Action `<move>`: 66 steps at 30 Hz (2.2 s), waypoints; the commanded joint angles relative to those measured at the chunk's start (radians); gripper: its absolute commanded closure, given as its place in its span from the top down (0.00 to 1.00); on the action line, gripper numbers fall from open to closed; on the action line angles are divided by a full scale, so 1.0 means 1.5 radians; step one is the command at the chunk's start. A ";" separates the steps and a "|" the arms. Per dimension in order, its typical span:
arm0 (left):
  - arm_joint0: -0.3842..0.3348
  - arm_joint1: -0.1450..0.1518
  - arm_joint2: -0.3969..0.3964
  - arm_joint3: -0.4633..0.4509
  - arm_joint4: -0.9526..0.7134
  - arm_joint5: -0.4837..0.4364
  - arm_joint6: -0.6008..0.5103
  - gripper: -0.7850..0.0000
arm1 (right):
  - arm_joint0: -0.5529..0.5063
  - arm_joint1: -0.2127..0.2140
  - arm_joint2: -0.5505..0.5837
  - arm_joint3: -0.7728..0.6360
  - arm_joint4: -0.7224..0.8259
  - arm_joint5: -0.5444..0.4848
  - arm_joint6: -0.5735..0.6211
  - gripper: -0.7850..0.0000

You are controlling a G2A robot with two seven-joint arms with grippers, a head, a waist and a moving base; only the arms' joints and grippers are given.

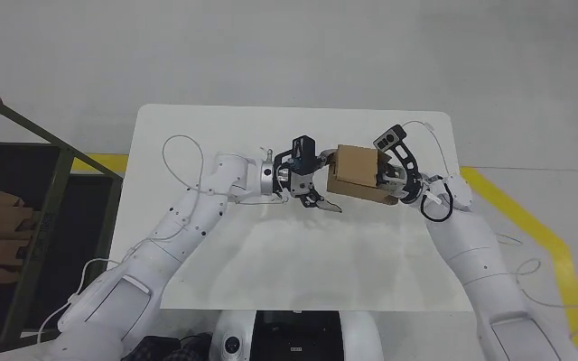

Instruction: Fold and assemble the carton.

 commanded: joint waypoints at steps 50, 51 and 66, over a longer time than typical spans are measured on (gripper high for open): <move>0.012 -0.001 -0.060 -0.011 -0.194 0.052 -0.087 1.00 | 0.010 -0.024 -0.003 0.037 0.003 0.020 0.035 0.00; 0.012 -0.001 -0.059 -0.011 -0.195 0.052 -0.087 1.00 | 0.010 -0.024 -0.004 0.037 0.001 0.020 0.034 0.00; 0.014 -0.005 -0.061 -0.012 -0.197 0.046 -0.096 1.00 | 0.008 -0.030 -0.015 0.035 -0.019 0.016 0.025 0.00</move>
